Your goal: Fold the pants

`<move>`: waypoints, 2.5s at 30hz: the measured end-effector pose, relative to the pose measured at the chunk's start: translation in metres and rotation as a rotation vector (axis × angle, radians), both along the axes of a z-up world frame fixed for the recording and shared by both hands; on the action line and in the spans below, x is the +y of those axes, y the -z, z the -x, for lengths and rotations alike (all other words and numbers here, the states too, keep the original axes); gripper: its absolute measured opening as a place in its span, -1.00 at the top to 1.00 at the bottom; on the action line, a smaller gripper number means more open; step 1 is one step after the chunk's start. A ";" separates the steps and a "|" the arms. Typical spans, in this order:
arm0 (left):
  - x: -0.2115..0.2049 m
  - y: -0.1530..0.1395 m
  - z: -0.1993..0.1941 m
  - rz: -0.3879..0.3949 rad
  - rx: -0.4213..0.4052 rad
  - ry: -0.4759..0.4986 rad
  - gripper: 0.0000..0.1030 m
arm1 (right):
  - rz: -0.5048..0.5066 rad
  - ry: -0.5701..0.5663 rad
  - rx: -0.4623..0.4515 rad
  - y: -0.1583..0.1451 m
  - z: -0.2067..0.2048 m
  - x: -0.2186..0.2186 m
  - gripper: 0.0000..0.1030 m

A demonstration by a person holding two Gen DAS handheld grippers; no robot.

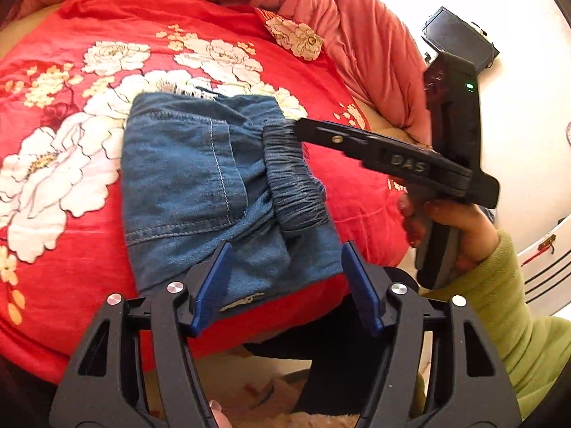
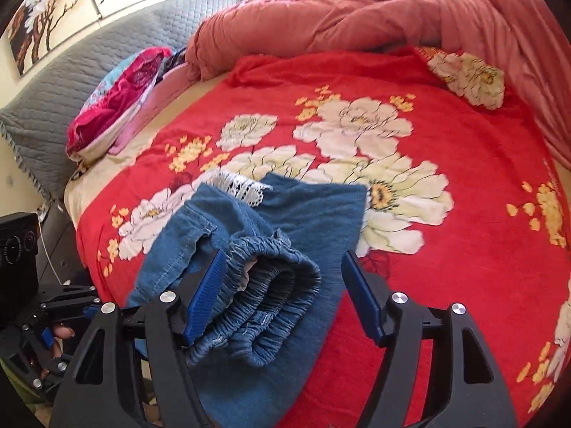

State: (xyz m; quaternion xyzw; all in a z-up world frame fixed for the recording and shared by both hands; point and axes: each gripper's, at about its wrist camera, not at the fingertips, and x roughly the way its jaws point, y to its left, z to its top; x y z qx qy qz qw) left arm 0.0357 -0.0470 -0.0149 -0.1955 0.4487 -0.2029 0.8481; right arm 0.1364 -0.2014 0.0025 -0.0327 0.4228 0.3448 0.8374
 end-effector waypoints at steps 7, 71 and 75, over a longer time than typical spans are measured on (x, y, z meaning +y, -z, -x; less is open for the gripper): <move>0.011 -0.012 0.004 -0.040 -0.034 -0.039 -0.19 | -0.047 0.035 -0.051 -0.023 0.017 -0.016 -0.43; 0.050 0.026 -0.097 -0.212 0.109 -0.071 0.07 | 0.206 -0.360 -0.130 0.045 0.141 0.071 0.68; 0.049 0.022 -0.093 -0.215 0.100 -0.077 0.07 | 0.172 -0.337 -0.122 0.032 0.141 0.064 0.55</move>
